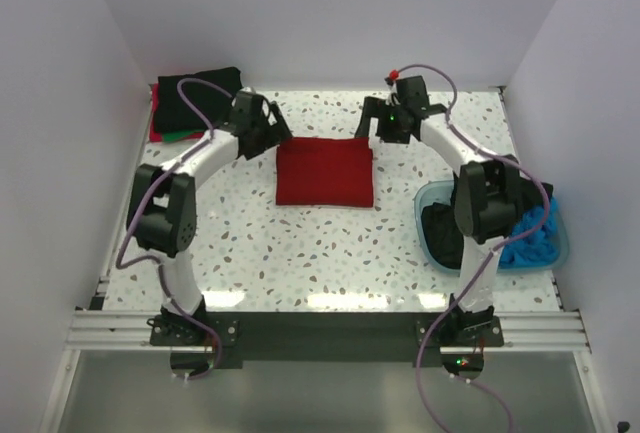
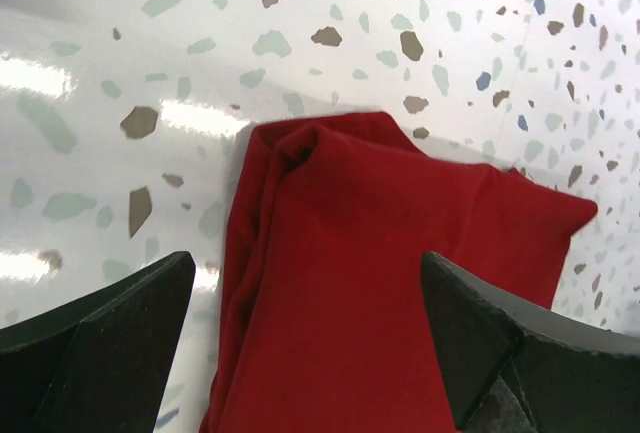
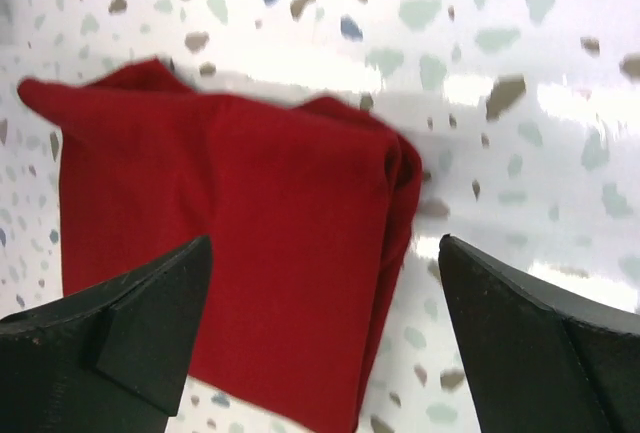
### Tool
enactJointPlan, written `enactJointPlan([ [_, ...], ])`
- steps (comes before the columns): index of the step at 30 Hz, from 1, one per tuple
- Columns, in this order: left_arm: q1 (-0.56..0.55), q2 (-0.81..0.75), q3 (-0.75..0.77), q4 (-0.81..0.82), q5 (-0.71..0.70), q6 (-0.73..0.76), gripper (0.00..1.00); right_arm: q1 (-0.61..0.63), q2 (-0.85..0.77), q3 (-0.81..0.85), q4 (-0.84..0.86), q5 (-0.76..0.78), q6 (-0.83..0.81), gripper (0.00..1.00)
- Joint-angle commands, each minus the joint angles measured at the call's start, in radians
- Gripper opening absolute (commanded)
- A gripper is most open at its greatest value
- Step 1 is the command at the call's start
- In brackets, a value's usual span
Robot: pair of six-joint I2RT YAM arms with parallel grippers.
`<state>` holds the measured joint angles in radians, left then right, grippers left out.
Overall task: Fold and stack the t-shirts
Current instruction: Fold the tshirt, then neatly place the folded tshirt to the corner
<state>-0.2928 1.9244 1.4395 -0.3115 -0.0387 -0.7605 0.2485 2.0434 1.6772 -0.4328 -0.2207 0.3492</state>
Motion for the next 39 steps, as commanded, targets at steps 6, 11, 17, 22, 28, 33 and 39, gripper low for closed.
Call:
enactJointPlan([
  [6, 0.007, -0.277, -0.298, 0.075, 0.017, 0.076, 1.0, 0.113, -0.273, -0.305, 0.068, -0.026, -0.026, 0.99],
  [11, 0.007, -0.226, -0.327, 0.098, 0.111, 0.147, 1.0, 0.159, -0.428, -0.511, 0.155, 0.0, 0.039, 0.99],
  [17, -0.008, -0.068, -0.219, 0.083, 0.143, 0.228, 1.0, 0.17, -0.65, -0.684, 0.14, -0.008, 0.076, 0.99],
  [22, -0.052, 0.063, -0.091, -0.011, 0.016, 0.262, 0.98, 0.172, -0.827, -0.766, 0.077, -0.005, 0.097, 0.99],
  [28, -0.131, 0.168, -0.002, -0.121, -0.15, 0.262, 0.78, 0.17, -1.02, -0.815, -0.021, 0.115, 0.137, 0.99],
  [33, -0.157, 0.22, 0.024, -0.173, -0.222, 0.253, 0.44, 0.17, -1.095, -0.83, -0.046, 0.149, 0.131, 0.99],
  [39, -0.166, 0.283, 0.154, -0.23, -0.386, 0.338, 0.0, 0.17, -1.115, -0.85, -0.029, 0.176, 0.094, 0.99],
])
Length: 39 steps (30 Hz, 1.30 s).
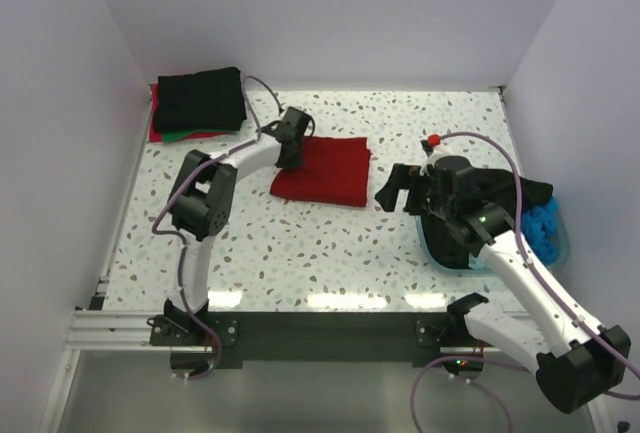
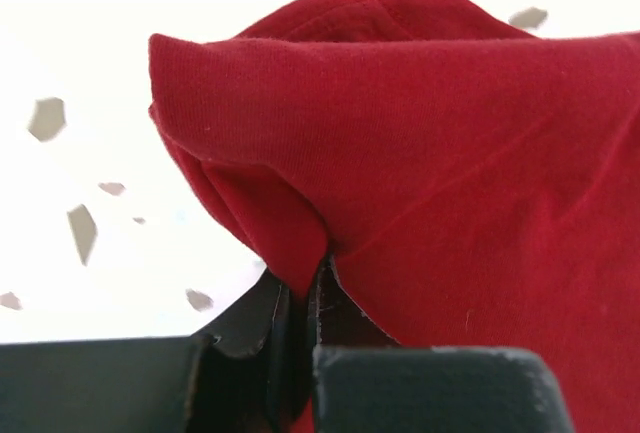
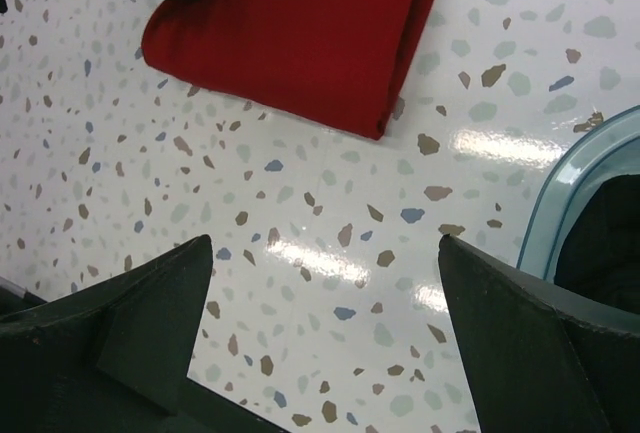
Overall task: Fold and stack the t-shirts
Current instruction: Neatly place the folded tshirt to the corner
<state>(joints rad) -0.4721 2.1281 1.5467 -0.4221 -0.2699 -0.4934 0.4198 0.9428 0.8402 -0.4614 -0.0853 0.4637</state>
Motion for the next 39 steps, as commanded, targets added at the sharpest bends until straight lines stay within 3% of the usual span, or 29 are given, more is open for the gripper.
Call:
enactJointPlan([
  [1, 0.013, 0.082, 0.065, -0.119, -0.175, 0.094, 0.0, -0.003, -0.004, -0.013, 0.012, 0.042, -0.033, 0.99],
  [6, 0.021, 0.061, 0.139, -0.037, -0.35, 0.277, 0.0, -0.004, 0.048, 0.016, 0.003, 0.084, -0.076, 0.99],
  [18, 0.125, 0.093, 0.401, 0.153, -0.416, 0.732, 0.0, -0.018, 0.088, -0.012, 0.035, 0.125, -0.099, 0.99],
  [27, 0.213, 0.159, 0.65, 0.177, -0.41, 0.822, 0.0, -0.023, 0.12, -0.016, 0.061, 0.11, -0.088, 0.99],
  [32, 0.251, 0.138, 0.69, 0.223, -0.405, 0.854, 0.0, -0.023, 0.149, -0.013, 0.056, 0.11, -0.08, 0.99],
  [36, 0.3, 0.118, 0.777, 0.181, -0.362, 0.794, 0.0, -0.023, 0.159, -0.009, 0.05, 0.137, -0.074, 0.99],
  [39, 0.328, 0.086, 0.754, 0.186, -0.331, 0.779, 0.0, -0.023, 0.165, -0.004, 0.049, 0.144, -0.077, 0.99],
])
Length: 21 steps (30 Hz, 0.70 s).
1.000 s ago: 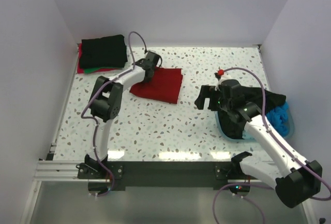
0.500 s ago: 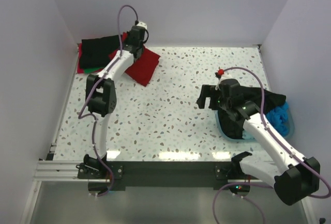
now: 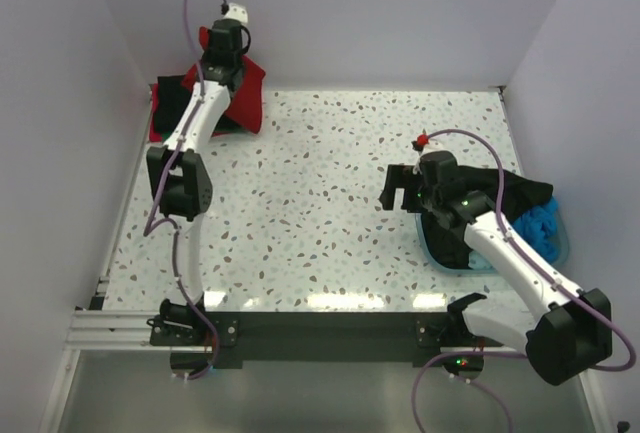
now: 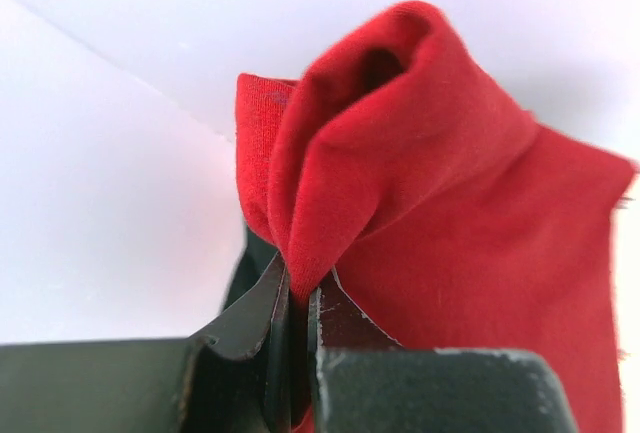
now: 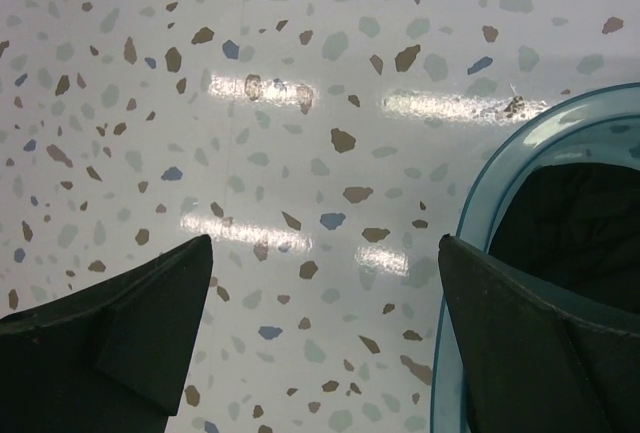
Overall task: Fold and stack the t-shirts
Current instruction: Neatly place the folded tshirt to the corner
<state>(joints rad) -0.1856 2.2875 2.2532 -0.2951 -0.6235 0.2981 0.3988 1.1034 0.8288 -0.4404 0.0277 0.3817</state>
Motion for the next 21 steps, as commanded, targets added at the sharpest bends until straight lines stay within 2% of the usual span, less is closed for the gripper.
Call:
enactJointPlan([
  [1, 0.044, -0.079, 0.042, 0.071, 0.009, -0.007, 0.0, -0.002, 0.007, 0.009, 0.029, 0.026, 0.005, 0.99],
  [4, 0.069, -0.083, 0.034, 0.07, -0.033, -0.022, 0.0, -0.002, 0.018, 0.015, 0.025, 0.028, 0.005, 0.99],
  [8, 0.135, -0.112, 0.007, 0.036, 0.056, -0.096, 0.0, -0.002, 0.019, 0.02, 0.028, 0.031, 0.008, 0.98],
  [10, 0.149, -0.114, -0.027, 0.069, 0.044, -0.103, 0.0, -0.002, 0.021, 0.018, 0.029, 0.026, 0.011, 0.99],
  [21, 0.285, -0.002, -0.055, 0.086, 0.037, -0.192, 0.0, -0.002, 0.036, 0.021, 0.046, 0.035, 0.029, 0.98],
])
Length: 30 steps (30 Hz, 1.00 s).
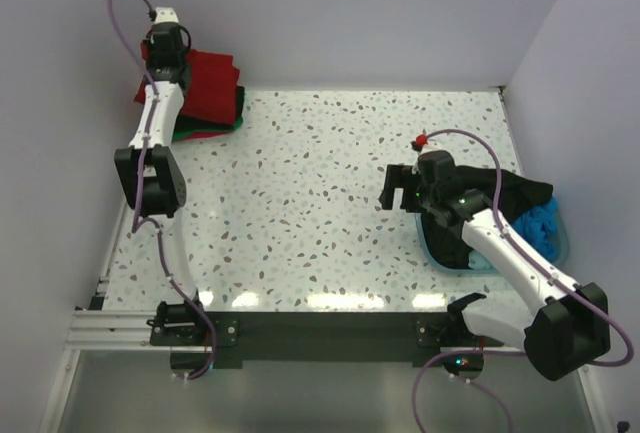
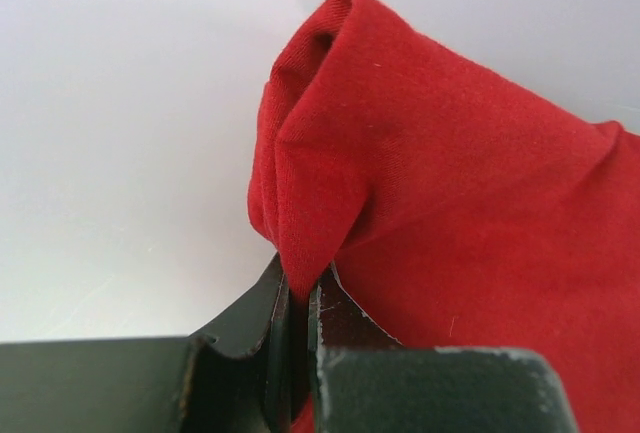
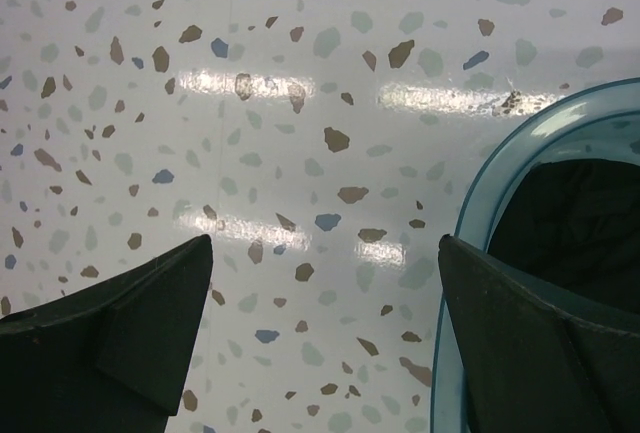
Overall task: Fold and stack the t-shirts
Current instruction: Neatly place the folded tshirt to the corner
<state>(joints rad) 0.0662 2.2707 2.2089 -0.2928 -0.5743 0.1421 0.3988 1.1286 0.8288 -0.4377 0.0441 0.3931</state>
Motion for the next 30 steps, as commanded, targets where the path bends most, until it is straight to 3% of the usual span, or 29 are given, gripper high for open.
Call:
enactJointPlan([
  [1, 0.046, 0.019, -0.012, 0.087, -0.007, -0.05, 0.0, -0.002, 0.014, 0.021, 0.044, 0.028, 0.021, 0.99],
  [5, 0.052, 0.058, -0.026, 0.087, 0.017, -0.065, 0.0, -0.002, 0.03, 0.027, 0.048, 0.051, 0.024, 0.99],
  [9, 0.055, 0.095, -0.026, 0.089, -0.024, -0.085, 0.16, -0.003, 0.048, 0.033, 0.048, 0.053, 0.021, 0.99],
  [10, 0.057, 0.099, -0.026, 0.092, -0.027, -0.09, 0.26, -0.002, 0.049, 0.035, 0.048, 0.054, 0.021, 0.99],
  [13, 0.057, 0.098, -0.015, 0.077, -0.036, -0.088, 1.0, -0.002, 0.054, 0.036, 0.048, 0.06, 0.017, 0.99],
  [16, 0.057, 0.061, -0.009, 0.066, -0.099, -0.116, 1.0, -0.002, 0.054, 0.052, 0.021, 0.077, 0.015, 0.99],
  [18, 0.055, 0.009, -0.002, 0.023, -0.07, -0.156, 1.0, -0.002, 0.048, 0.062, 0.005, 0.083, 0.019, 0.98],
  [24, 0.035, -0.212, -0.038, -0.164, 0.189, -0.38, 1.0, -0.002, 0.002, 0.084, -0.039, 0.109, 0.046, 0.99],
  [27, -0.009, -0.359, -0.159, -0.221, 0.301, -0.456, 1.0, -0.002, -0.029, 0.076, -0.067, 0.129, 0.072, 0.99],
  [30, -0.127, -0.525, -0.383, -0.247, 0.275, -0.53, 1.0, -0.003, -0.058, 0.07, -0.119, 0.154, 0.102, 0.99],
])
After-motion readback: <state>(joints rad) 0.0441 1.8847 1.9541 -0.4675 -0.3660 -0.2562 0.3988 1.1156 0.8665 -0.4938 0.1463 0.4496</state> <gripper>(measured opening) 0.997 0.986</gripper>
